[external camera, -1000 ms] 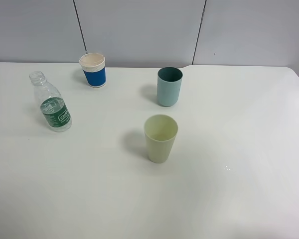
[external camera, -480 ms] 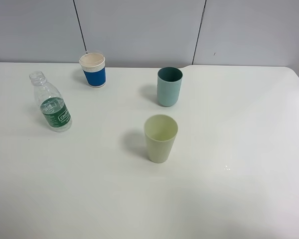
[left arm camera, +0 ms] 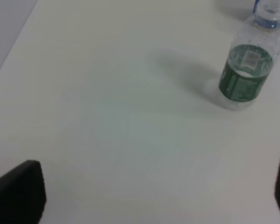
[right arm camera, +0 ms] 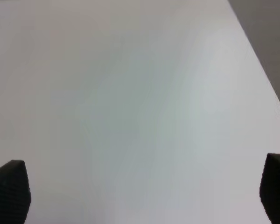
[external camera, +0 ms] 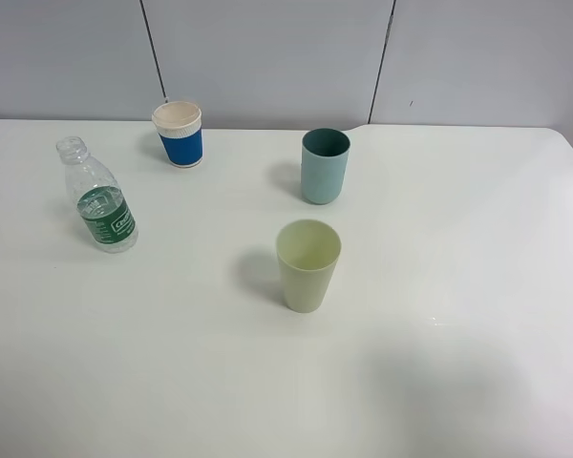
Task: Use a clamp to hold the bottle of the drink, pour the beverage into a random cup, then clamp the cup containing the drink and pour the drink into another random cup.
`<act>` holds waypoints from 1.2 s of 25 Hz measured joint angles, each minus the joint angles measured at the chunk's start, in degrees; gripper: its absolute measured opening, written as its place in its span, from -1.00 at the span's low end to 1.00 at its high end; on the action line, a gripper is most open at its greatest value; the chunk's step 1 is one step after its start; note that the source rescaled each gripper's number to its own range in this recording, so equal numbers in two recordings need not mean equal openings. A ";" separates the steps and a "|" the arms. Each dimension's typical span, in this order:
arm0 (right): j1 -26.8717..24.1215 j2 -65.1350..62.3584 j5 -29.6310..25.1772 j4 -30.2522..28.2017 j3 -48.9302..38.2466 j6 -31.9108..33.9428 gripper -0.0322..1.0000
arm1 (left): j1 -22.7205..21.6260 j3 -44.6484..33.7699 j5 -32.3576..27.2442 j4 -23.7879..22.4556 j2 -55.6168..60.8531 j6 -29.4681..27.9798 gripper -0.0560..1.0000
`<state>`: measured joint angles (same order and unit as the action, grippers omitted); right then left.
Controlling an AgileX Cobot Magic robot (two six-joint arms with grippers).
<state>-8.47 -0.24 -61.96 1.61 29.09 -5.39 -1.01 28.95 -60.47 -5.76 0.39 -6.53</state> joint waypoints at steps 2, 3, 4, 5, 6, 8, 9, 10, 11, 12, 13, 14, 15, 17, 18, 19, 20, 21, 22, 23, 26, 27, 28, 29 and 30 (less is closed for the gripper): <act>0.34 0.00 0.43 -0.26 -0.10 -0.08 0.99 | 0.00 0.00 0.00 0.00 0.00 0.00 1.00; 0.34 0.00 0.49 -0.43 -0.10 -0.08 0.99 | 0.00 0.00 0.00 0.00 0.00 0.00 1.00; 0.34 0.00 0.49 -0.43 -0.10 -0.03 0.99 | 0.00 0.00 0.00 0.00 0.00 0.00 1.00; 0.34 0.00 0.49 -0.49 -0.10 -0.03 0.99 | 0.00 0.00 0.00 0.00 0.00 0.00 1.00; 0.34 0.00 0.49 -0.49 -0.10 -0.03 0.99 | 0.00 0.00 0.00 0.00 0.00 0.00 1.00; 0.34 0.00 0.49 -0.49 -0.10 -0.03 0.99 | 0.00 0.00 0.00 0.00 0.00 0.00 1.00; 0.34 0.00 0.49 -0.49 -0.10 -0.03 0.99 | 0.00 0.00 0.00 0.00 0.00 0.00 1.00; 0.34 0.00 0.49 -0.49 -0.10 -0.03 0.99 | 0.00 0.00 0.00 0.00 0.00 0.00 1.00; 0.34 0.00 0.49 -0.49 -0.10 -0.03 0.99 | 0.00 0.00 0.00 0.00 0.00 0.00 1.00; 0.34 0.00 0.49 -0.54 -0.10 -0.03 0.99 | 0.00 0.00 0.00 0.00 0.00 0.00 1.00; 0.34 0.00 0.49 -0.54 -0.10 -0.03 0.99 | 0.00 0.00 0.00 0.00 0.00 0.00 1.00; 0.34 0.00 0.49 -0.54 -0.10 -0.03 0.99 | 0.00 0.00 0.00 0.00 0.00 0.00 1.00; 0.34 0.00 0.49 -0.54 -0.10 -0.03 0.99 | 0.00 0.00 0.00 0.00 0.00 0.00 1.00; 0.34 0.00 0.49 -0.54 -0.10 -0.03 0.99 | 0.00 0.00 0.00 0.00 0.00 0.00 1.00; 0.34 0.00 0.49 -0.54 -0.10 -0.03 0.99 | 0.00 0.00 0.00 0.00 0.00 0.00 1.00; 0.34 0.00 0.49 -0.54 -0.10 -0.03 0.99 | 0.00 0.00 0.00 0.00 0.00 0.00 1.00; 0.34 0.00 0.49 -0.54 -0.10 -0.03 0.99 | 0.00 0.00 0.00 0.00 0.00 0.00 1.00; 0.34 0.00 0.49 -0.54 -0.10 -0.03 0.99 | 0.00 0.00 0.00 0.00 0.00 0.00 1.00; 0.34 0.00 0.49 -0.54 -0.10 -0.03 0.99 | 0.00 0.00 0.00 0.00 0.00 0.00 1.00; 0.34 0.00 0.49 -0.54 -0.10 -0.03 0.99 | 0.00 0.00 0.00 0.00 0.00 0.00 1.00; 0.34 0.00 0.49 -0.54 -0.10 -0.03 0.99 | 0.00 0.00 0.00 -0.05 0.00 0.00 1.00; 0.34 0.00 0.49 -0.54 -0.10 -0.03 0.99 | 0.00 0.00 0.00 -0.05 0.00 0.00 1.00; 0.34 0.00 0.49 -0.54 -0.10 -0.03 0.99 | 0.00 0.00 0.00 -0.05 0.00 0.00 1.00; 0.34 0.00 0.49 -0.54 -0.10 -0.03 0.99 | 0.00 0.00 0.00 -0.05 0.00 0.00 1.00; 0.34 0.00 0.49 -0.54 -0.10 -0.03 0.99 | 0.00 0.00 0.00 -0.05 0.00 0.00 1.00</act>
<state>-8.13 -0.24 -61.47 1.07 28.99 -5.43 -1.01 28.95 -60.47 -5.82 0.39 -6.53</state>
